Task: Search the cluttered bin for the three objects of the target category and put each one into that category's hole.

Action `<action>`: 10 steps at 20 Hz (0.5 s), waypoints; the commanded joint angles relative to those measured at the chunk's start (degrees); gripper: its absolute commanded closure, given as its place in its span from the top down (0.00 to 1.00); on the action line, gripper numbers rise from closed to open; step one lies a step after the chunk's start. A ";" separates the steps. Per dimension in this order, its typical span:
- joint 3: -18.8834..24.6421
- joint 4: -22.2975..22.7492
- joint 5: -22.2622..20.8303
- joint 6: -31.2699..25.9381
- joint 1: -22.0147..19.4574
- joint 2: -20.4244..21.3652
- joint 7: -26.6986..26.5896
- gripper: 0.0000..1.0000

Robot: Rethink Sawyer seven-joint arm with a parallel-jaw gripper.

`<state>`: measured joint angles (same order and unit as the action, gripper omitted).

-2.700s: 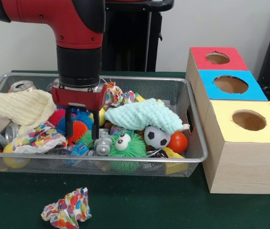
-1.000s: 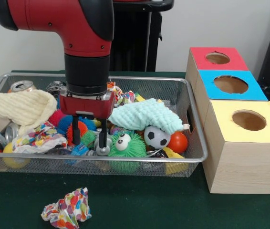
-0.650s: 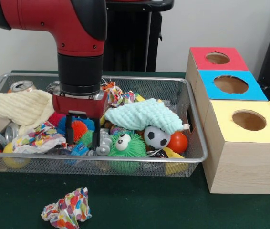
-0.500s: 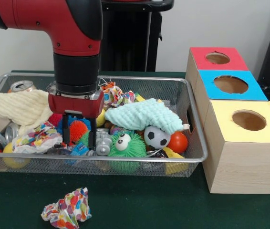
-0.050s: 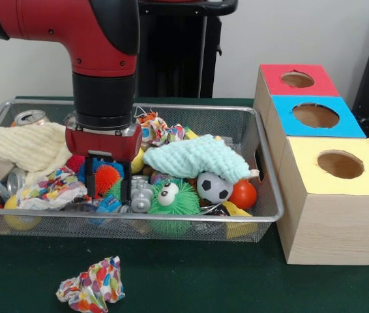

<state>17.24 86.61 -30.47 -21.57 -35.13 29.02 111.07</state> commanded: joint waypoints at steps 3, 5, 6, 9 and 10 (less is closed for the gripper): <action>2.11 0.53 -2.75 1.32 0.06 -1.79 -2.22 1.00; 2.17 0.53 -2.76 1.39 0.01 -1.84 -2.24 1.00; 2.12 0.53 -2.79 1.41 0.06 -1.81 -2.22 1.00; 2.04 0.56 -2.75 1.52 0.12 -1.77 -2.01 1.00; 1.97 0.55 -2.77 1.63 0.18 -1.74 -1.90 1.00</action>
<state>17.24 86.61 -30.47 -21.57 -35.12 29.02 111.07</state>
